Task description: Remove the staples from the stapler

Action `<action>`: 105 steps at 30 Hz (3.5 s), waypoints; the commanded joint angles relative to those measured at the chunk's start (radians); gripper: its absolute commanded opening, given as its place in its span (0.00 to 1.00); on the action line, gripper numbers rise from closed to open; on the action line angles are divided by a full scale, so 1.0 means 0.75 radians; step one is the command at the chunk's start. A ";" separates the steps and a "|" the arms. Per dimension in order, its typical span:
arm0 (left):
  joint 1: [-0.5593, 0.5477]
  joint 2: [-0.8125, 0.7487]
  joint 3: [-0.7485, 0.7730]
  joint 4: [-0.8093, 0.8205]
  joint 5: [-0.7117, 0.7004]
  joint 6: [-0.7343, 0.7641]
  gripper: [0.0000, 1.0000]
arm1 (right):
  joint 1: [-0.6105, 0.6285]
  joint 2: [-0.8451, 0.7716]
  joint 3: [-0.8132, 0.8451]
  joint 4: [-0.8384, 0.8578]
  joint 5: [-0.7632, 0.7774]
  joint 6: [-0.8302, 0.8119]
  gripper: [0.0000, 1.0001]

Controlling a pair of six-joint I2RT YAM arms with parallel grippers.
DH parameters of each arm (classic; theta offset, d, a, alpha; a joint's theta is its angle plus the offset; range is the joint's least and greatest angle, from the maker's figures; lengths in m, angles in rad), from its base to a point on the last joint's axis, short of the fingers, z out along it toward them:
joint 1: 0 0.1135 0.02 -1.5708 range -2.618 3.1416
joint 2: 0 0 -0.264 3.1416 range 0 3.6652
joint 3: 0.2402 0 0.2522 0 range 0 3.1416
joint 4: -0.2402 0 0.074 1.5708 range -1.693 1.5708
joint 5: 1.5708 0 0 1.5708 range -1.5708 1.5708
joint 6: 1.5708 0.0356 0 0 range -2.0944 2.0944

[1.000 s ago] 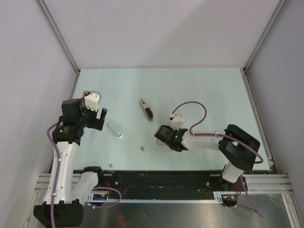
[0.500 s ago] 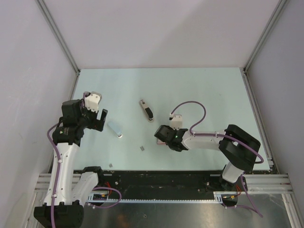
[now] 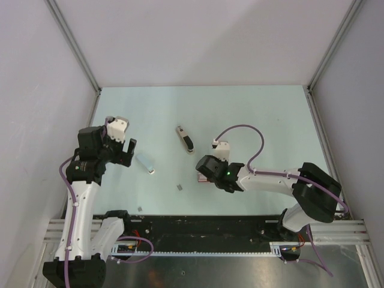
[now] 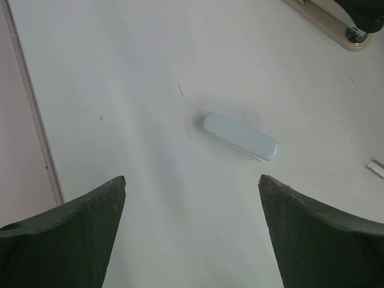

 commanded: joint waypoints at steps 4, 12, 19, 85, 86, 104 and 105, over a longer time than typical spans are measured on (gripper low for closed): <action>0.015 -0.015 -0.015 -0.002 0.049 -0.008 0.97 | 0.062 -0.008 0.006 0.240 -0.147 -0.184 0.31; 0.013 -0.002 -0.017 -0.007 0.092 -0.006 0.97 | 0.143 0.090 0.083 0.401 -0.374 -0.463 0.49; -0.110 0.040 -0.021 -0.014 0.075 0.045 0.97 | 0.156 0.207 0.188 0.390 -0.570 -0.570 0.49; -1.229 1.089 -0.052 0.360 -0.067 0.869 0.89 | -0.669 -0.625 -0.107 0.301 -0.846 -0.536 0.48; -1.223 1.091 -0.050 0.360 -0.064 0.859 0.88 | -0.668 -0.624 -0.107 0.302 -0.847 -0.537 0.47; -1.216 1.013 -0.059 0.244 -0.024 0.633 0.77 | -0.659 -0.619 -0.110 0.292 -0.840 -0.551 0.44; -1.215 1.017 -0.052 0.237 -0.022 0.593 0.77 | -0.659 -0.621 -0.110 0.291 -0.836 -0.551 0.45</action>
